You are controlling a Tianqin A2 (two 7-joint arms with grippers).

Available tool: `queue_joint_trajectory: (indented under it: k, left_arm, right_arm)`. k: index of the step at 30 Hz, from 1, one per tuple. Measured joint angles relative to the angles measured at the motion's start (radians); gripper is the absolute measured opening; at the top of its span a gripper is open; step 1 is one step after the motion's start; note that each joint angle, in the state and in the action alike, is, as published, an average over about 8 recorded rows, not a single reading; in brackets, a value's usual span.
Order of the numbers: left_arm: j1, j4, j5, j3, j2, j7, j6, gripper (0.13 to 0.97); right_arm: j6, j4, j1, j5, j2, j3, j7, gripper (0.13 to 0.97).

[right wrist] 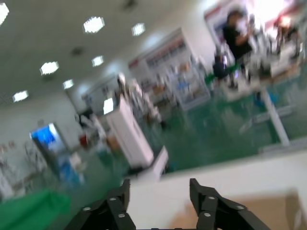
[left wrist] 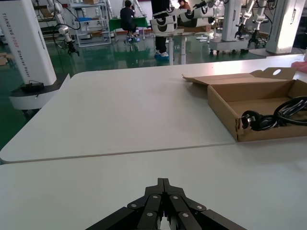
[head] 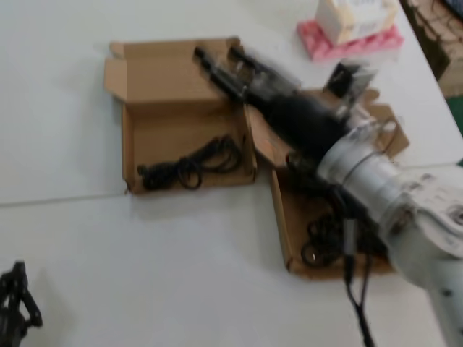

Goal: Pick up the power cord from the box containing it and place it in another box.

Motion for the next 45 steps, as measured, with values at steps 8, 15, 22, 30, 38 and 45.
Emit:
queue_joint_trajectory:
  k: [8,15,22,30,38,45]
  left_arm:
    - [0.0,0.0,0.0,0.0,0.0,0.0,0.0,0.165]
    - [0.0,0.0,0.0,0.0,0.0,0.0,0.0,0.183]
    - [0.0,0.0,0.0,0.0,0.0,0.0,0.0,0.246]
    - [0.0,0.0,0.0,0.0,0.0,0.0,0.0,0.361]
    - [0.0,0.0,0.0,0.0,0.0,0.001,0.0,0.523]
    - [0.0,0.0,0.0,0.0,0.0,0.001,0.0,0.629]
  right_arm:
    - [0.034,0.282,-0.128,0.047,0.086,0.109,0.0,0.513]
    - [0.062,0.3,-0.167,0.053,0.096,0.112,0.0,0.663]
    - [0.099,0.303,-0.217,0.061,0.104,0.107,0.0,0.799]
    - [0.146,0.309,-0.28,0.072,0.114,0.103,0.0,0.915]
    - [0.194,0.314,-0.343,0.083,0.124,0.098,0.0,0.958]
    - [0.235,0.319,-0.398,0.092,0.133,0.093,0.0,0.964]
